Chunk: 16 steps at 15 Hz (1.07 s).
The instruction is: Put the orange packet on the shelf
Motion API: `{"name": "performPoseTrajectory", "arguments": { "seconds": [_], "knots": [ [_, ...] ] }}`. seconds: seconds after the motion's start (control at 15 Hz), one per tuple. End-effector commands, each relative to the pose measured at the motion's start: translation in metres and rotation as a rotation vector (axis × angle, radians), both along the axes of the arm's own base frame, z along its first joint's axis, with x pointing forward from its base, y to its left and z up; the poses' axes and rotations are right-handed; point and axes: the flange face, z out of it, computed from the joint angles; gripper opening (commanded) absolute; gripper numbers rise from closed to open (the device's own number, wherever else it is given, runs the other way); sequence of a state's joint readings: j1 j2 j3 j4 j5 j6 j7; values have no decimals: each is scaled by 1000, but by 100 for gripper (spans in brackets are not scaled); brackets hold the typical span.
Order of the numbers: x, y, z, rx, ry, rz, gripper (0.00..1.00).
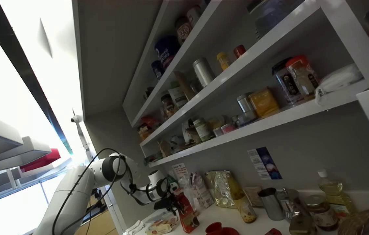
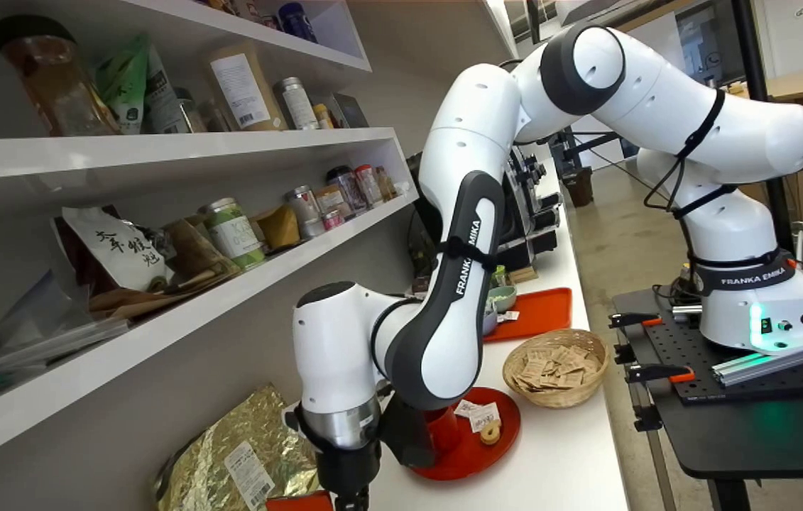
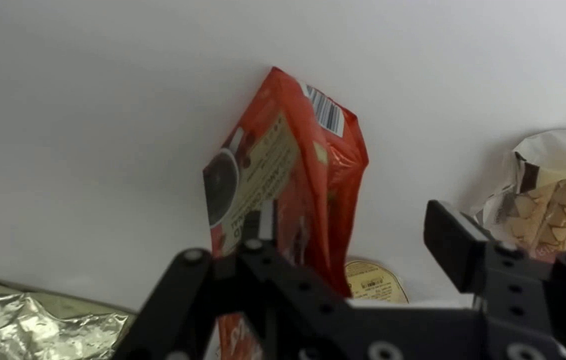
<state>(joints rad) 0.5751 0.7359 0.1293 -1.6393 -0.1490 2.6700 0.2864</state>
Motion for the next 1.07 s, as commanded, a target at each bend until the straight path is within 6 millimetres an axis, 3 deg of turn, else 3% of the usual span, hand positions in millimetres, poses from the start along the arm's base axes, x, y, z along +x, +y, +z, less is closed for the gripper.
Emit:
{"name": "performPoseTrajectory", "arguments": {
  "seconds": [0.0, 0.33, 0.47, 1.0],
  "knots": [
    [4, 15, -7, -10, -84, -15, 49],
    [-16, 26, -10, -24, -165, -6, 11],
    [-22, 29, -9, -30, -175, -8, 0],
    [-42, 28, 2, -48, -164, -52, 1]
  ]
}}
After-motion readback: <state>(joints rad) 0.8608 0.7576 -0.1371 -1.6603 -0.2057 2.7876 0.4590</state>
